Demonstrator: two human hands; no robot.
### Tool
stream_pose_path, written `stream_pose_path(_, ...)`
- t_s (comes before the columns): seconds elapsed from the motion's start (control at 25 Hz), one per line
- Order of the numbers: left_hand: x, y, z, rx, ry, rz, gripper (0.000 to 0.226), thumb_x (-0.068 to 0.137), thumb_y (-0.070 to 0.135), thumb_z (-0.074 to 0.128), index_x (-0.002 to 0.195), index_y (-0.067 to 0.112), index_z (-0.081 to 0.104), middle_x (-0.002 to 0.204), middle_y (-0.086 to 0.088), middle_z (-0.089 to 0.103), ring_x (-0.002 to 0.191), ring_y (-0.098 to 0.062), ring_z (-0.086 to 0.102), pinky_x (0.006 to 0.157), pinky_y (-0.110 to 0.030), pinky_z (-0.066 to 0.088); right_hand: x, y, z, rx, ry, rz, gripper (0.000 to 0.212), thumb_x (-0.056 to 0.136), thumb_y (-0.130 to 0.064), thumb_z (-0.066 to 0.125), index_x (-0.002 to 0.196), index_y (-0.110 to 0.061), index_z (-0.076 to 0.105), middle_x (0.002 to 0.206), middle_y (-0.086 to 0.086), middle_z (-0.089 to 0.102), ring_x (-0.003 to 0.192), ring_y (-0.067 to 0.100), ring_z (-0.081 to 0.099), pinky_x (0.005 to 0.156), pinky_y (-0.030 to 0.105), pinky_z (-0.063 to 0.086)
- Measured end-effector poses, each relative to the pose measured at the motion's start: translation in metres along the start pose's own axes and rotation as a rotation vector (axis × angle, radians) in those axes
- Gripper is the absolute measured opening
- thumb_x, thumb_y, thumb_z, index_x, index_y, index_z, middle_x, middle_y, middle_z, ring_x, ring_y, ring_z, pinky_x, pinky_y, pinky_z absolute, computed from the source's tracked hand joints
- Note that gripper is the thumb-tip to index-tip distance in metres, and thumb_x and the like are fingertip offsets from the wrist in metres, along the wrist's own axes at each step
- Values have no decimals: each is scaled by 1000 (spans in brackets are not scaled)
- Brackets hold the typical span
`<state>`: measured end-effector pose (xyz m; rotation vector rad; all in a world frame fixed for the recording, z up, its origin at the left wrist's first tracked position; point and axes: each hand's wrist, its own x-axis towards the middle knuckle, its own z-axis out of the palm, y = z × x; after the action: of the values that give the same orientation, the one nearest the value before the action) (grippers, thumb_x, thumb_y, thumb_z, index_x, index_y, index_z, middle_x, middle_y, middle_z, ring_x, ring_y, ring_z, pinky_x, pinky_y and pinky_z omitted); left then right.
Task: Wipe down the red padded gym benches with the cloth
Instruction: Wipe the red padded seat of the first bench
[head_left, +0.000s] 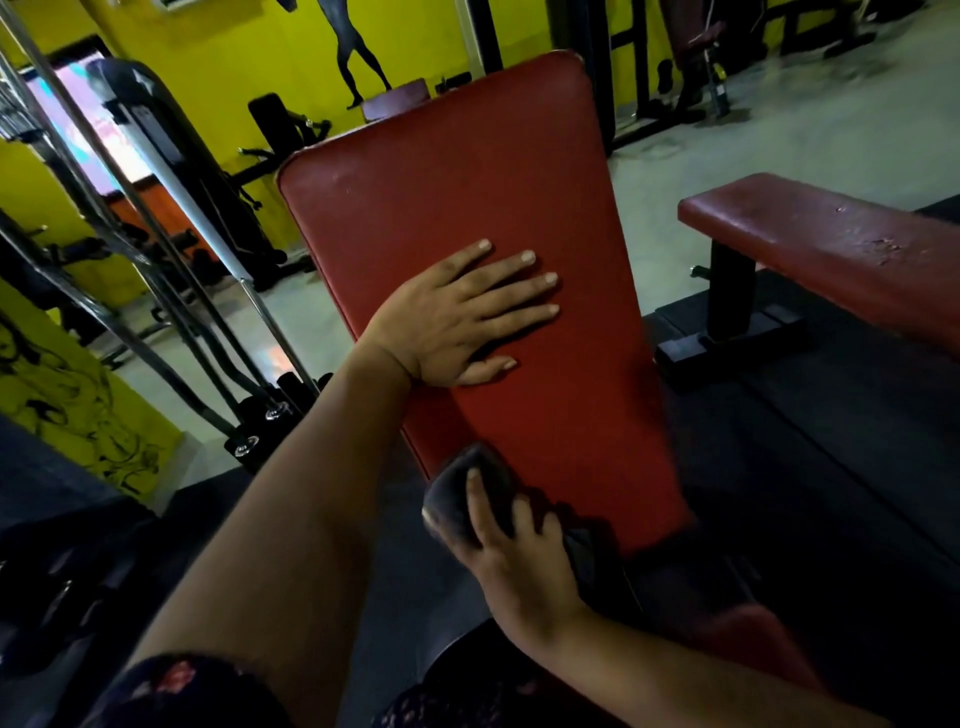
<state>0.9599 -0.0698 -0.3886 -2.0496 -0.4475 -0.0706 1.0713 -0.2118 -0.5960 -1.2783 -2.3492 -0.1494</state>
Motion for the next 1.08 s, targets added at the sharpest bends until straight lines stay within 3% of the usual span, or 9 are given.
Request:
stream_pose_path(0.24, -1, 1, 0, -8, -6, -29, 61, 94, 51, 46, 147, 21, 46, 151, -6, 45, 141, -27, 38, 117, -48, 22, -12, 16, 20, -339, -70, -366, 74, 81, -31, 65, 149, -36, 35, 158, 6, 2, 106, 42, 36, 71, 51, 42)
stream_pose_path(0.32, -1, 4, 0, -21, -6, -54, 61, 92, 50, 49, 147, 21, 47, 151, -6, 45, 141, -27, 39, 116, -48, 23, -10, 30, 17, -411, -41, -441, 68, 85, -34, 58, 148, -37, 36, 159, 1, 9, 108, 42, 35, 74, 52, 39)
stream_pose_path(0.48, -2, 11, 0, -34, 12, -98, 61, 92, 50, 50, 145, 21, 49, 150, -5, 47, 140, -27, 42, 116, -49, 25, -7, 75, 1, -429, 130, -390, 49, 88, -27, 38, 130, -41, 59, 153, -7, 33, 105, 38, 43, 70, 48, 44)
stream_pose_path(0.56, -2, 11, 0, -46, 28, -109, 61, 92, 51, 50, 145, 22, 50, 149, -5, 47, 139, -27, 42, 115, -50, 25, -10, 102, -8, -455, 240, -356, 49, 87, -21, 39, 124, -42, 63, 152, -3, 32, 100, 37, 46, 67, 47, 47)
stream_pose_path(0.64, -3, 14, 1, -49, 27, -121, 63, 91, 54, 49, 145, 22, 49, 150, -5, 47, 140, -27, 41, 115, -50, 24, -18, 131, -15, -444, 287, -337, 56, 83, -14, 50, 130, -43, 58, 149, 2, 34, 95, 38, 48, 62, 46, 48)
stream_pose_path(0.8, -5, 15, 1, -22, 12, -133, 69, 89, 61, 48, 147, 22, 46, 151, -5, 45, 141, -27, 39, 116, -49, 23, -32, 177, -24, -296, 194, -64, 84, 64, -6, 78, 135, -43, 53, 149, 9, 38, 97, 48, 54, 65, 53, 49)
stream_pose_path(0.88, -5, 16, 1, 0, 8, -137, 70, 89, 61, 47, 147, 22, 45, 151, -5, 45, 141, -27, 38, 116, -50, 23, -38, 180, -24, -182, 132, 98, 87, 61, -11, 85, 136, -43, 53, 150, 14, 39, 100, 50, 52, 65, 55, 50)
stream_pose_path(0.96, -5, 16, 1, 12, -1, -140, 70, 89, 61, 48, 148, 22, 44, 152, -5, 44, 141, -27, 38, 116, -49, 23, -46, 166, -19, 36, 87, 255, 93, 65, -15, 85, 141, -46, 42, 155, 18, 29, 106, 47, 49, 68, 52, 54)
stream_pose_path(1.08, -5, 17, 2, 10, 4, -140, 69, 90, 61, 47, 148, 23, 45, 151, -5, 45, 141, -27, 39, 115, -50, 24, -46, 120, -11, 484, 59, 621, 95, 81, -20, 75, 146, -50, 14, 160, 15, 2, 136, 44, 27, 101, 49, 43)
